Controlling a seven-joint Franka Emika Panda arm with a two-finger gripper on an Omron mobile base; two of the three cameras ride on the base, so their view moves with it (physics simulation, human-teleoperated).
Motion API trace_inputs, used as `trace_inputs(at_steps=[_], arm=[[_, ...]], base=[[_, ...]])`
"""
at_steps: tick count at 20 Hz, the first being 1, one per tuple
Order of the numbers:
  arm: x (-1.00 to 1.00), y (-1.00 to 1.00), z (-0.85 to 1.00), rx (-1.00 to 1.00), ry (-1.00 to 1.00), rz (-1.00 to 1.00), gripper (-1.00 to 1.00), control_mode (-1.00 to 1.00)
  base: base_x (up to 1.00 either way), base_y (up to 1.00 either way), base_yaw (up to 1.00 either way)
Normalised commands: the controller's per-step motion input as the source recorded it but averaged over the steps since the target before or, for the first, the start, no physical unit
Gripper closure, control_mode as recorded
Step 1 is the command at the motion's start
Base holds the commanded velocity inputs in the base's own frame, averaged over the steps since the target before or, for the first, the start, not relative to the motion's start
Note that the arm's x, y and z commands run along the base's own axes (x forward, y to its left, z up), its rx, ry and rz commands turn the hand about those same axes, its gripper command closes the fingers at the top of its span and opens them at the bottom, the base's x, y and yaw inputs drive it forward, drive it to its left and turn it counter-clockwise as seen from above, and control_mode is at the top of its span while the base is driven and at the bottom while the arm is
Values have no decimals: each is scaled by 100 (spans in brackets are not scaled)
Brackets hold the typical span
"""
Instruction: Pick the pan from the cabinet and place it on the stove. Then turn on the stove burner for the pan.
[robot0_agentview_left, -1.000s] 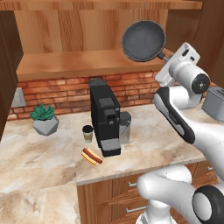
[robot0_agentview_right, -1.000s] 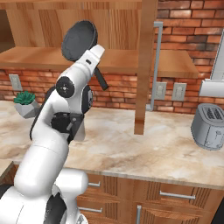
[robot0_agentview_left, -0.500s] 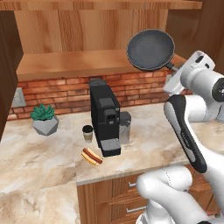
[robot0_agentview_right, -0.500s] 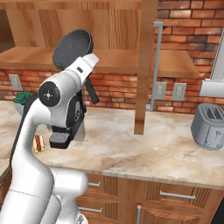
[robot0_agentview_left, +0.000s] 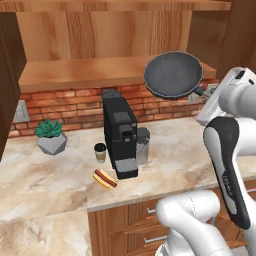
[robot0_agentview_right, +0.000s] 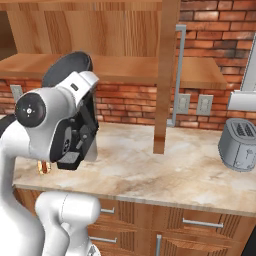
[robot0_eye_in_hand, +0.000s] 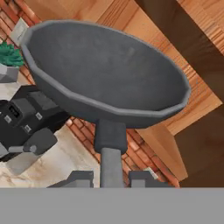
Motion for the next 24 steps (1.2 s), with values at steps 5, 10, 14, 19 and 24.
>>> trace_inputs(at_steps=[5,10,14,19,24], arm=[[-79,8,-8,1,18,8,100,-100],[-79,1,-19,3,14,8,100,-100],[-63,3,-24,0,12,7,100,-100],[-33,5,-19,0,8,6,100,-100],[0,10,-1,0,4,1,100,-100]], base=[[0,0,0],[0,0,0],[0,0,0],[0,0,0],[0,0,0]])
